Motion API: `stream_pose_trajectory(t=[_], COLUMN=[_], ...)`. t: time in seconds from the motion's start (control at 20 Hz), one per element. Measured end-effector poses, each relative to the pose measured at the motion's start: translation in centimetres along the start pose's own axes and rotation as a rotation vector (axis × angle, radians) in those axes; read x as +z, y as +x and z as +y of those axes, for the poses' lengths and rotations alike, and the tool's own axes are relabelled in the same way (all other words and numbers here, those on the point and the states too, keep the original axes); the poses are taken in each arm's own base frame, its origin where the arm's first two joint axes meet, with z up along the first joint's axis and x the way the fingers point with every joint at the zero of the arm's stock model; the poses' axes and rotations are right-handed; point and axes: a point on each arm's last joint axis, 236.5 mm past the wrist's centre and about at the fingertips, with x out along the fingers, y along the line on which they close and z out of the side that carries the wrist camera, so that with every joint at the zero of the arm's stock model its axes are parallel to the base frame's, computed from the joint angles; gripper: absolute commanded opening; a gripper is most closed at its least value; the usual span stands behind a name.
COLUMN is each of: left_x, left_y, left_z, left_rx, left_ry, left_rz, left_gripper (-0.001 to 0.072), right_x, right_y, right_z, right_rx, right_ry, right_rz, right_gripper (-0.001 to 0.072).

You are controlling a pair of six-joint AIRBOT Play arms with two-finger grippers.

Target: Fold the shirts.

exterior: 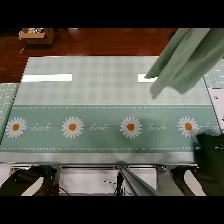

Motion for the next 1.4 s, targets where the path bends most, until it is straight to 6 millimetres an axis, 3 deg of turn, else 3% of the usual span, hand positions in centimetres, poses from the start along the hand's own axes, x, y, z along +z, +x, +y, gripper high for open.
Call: stream_pose_trajectory(t=[0.1, 0.2, 0.35, 0.5, 0.65, 0.7, 0.75, 0.8, 0.85, 0.95, 1.05, 1.15, 1.25, 1.4], left_x=[-1.0, -1.8, -2.5, -2.8, -2.9, -3.0, -3.0, -3.1, -3.4, -3.9, -4.7, -6.0, -8.5, -14.7], left_y=[-0.5, -1.0, -1.3, -1.5, -1.6, -1.6, -1.6, -1.6, -1.7, -1.7, -1.5, -0.7, 0.8, 4.0], left_z=[-0.1, -0.2, -0.3, -0.3, -0.2, 0.0, 0.1, 0.4, 0.6, 1.2, 1.7, 2.1, 2.6, 3.5], left_rx=[-0.001, -0.002, -0.001, -0.001, 0.007, 0.013, 0.02, 0.029, 0.041, 0.065, 0.083, 0.092, 0.099, 0.103], left_ry=[0.0, -0.006, -0.016, -0.019, -0.017, -0.017, -0.017, -0.016, -0.014, -0.013, -0.016, -0.021, -0.033, -0.062], left_rz=[0.038, 0.068, 0.094, 0.107, 0.111, 0.115, 0.116, 0.119, 0.13, 0.153, 0.185, 0.235, 0.319, 0.508], left_gripper=[0.0705, 0.0704, 0.0698, 0.0687, 0.0688, 0.0688, 0.0687, 0.0687, 0.0688, 0.0688, 0.0688, 0.0688, 0.0689, 0.0689], right_x=[-3.3, -8.1, -17.7, -28.0, -37.4, -40.4, -42.8, -45.0, -46.5, -48.0, -47.0, -43.8, -39.6, -34.0], right_y=[1.0, 2.1, 3.8, 4.5, 4.0, 3.7, 3.5, 3.3, 3.2, 4.1, 6.0, 8.2, 9.4, 9.1], right_z=[0.6, 1.5, 4.1, 8.7, 15.6, 18.1, 20.2, 22.1, 23.4, 23.2, 20.8, 15.8, 9.0, -2.8], right_rx=[0.04, 0.091, 0.185, 0.3, 0.45, 0.497, 0.534, 0.567, 0.586, 0.558, 0.485, 0.36, 0.202, -0.075], right_ry=[0.009, 0.002, -0.047, -0.132, -0.22, -0.248, -0.269, -0.287, -0.298, -0.35, -0.393, -0.433, -0.46, -0.462], right_rz=[0.128, 0.305, 0.62, 0.901, 1.081, 1.11, 1.126, 1.131, 1.13, 1.116, 1.088, 1.054, 1.035, 1.041], right_gripper=[0.0028, 0.0028, 0.0028, 0.0028, 0.0031, 0.012, 0.0397, 0.0508, 0.0508, 0.0536, 0.0537, 0.0537, 0.0537, 0.0537])
